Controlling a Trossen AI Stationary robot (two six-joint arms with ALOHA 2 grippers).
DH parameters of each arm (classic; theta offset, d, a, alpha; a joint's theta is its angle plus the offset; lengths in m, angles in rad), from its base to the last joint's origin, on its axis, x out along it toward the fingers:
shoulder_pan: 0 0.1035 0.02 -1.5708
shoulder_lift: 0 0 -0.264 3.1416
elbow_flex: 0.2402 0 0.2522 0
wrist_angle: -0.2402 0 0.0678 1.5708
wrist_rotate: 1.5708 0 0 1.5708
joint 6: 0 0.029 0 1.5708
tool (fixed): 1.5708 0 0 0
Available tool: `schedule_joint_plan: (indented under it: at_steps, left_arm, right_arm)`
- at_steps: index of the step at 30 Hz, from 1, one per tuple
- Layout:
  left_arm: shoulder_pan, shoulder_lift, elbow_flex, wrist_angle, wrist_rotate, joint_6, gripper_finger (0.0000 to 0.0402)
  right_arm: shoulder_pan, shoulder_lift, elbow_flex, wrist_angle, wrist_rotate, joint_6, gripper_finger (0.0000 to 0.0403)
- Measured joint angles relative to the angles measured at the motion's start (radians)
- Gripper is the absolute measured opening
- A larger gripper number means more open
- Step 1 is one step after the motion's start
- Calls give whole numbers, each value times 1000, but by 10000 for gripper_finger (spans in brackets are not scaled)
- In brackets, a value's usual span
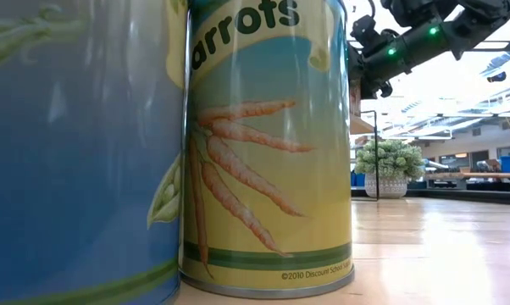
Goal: Pick and place cans onto a shelf
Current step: Put the canned peaches on the shelf
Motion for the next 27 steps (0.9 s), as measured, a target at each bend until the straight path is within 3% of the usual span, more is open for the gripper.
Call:
schedule_joint_plan:
  at_steps: [8,27]
  left_arm:
    - [-2,-2,0,0,0,0,396]
    - [-1,-2,0,0,-1,1,396]
  right_arm:
    - [-42,0,4,-10,-13,-31,398]
    - [-181,0,4,55,-229,-102,400]
